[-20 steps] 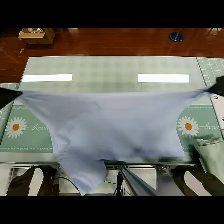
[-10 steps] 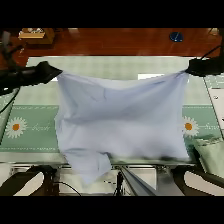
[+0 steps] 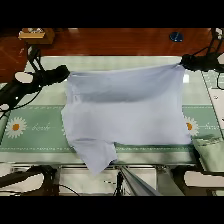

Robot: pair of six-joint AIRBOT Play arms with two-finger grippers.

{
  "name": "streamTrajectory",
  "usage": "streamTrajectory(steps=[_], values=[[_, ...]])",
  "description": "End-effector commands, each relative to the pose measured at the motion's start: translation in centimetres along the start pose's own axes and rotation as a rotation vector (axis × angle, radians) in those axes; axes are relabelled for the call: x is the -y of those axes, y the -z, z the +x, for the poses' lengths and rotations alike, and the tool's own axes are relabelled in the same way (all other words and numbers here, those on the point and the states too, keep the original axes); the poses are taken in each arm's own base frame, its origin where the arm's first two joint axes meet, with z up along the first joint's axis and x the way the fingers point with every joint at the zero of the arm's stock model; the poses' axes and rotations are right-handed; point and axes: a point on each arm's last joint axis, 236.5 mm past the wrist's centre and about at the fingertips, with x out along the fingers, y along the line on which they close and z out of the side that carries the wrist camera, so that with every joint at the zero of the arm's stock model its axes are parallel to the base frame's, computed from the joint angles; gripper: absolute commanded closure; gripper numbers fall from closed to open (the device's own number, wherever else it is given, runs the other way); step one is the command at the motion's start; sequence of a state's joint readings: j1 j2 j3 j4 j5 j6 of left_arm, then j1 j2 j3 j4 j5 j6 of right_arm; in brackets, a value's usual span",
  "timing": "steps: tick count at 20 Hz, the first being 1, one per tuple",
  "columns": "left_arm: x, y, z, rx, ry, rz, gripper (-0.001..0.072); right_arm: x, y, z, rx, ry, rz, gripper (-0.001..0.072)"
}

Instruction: Fold the shirts.

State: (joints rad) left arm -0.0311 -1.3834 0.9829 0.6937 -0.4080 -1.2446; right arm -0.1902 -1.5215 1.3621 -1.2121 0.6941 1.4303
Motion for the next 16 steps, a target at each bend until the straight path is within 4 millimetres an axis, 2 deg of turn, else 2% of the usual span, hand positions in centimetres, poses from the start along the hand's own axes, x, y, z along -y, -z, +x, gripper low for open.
streamTrajectory(steps=[1,4,8,10,13,16], values=[[-2.1,0.3,2.1,0.016,-0.051,-0.009,0.0679,1.2,1.2,3.2,-0.013,0.015,0.032,0.0679],[-1.2,0.4,3.4,0.002,-0.038,0.005,0.0679,1.2,2.6,4.8,-0.052,-0.002,0.073,0.0679],[1.9,-1.8,3.9,0.041,0.01,0.15,0.0679,1.2,3.2,4.9,-0.073,-0.006,0.067,0.0679],[2.2,-2.0,4.1,0.044,0.014,0.183,0.0679,0.9,4.4,4.8,-0.127,-0.016,0.059,0.0679],[2.7,0.3,4.2,-0.05,0.048,0.184,0.068,0.4,6.1,4.1,-0.205,-0.037,0.012,0.0679],[3.1,3.2,3.2,-0.181,0.076,0.245,0.0681,-0.3,4.9,1.4,-0.188,-0.039,-0.062,0.0679]])
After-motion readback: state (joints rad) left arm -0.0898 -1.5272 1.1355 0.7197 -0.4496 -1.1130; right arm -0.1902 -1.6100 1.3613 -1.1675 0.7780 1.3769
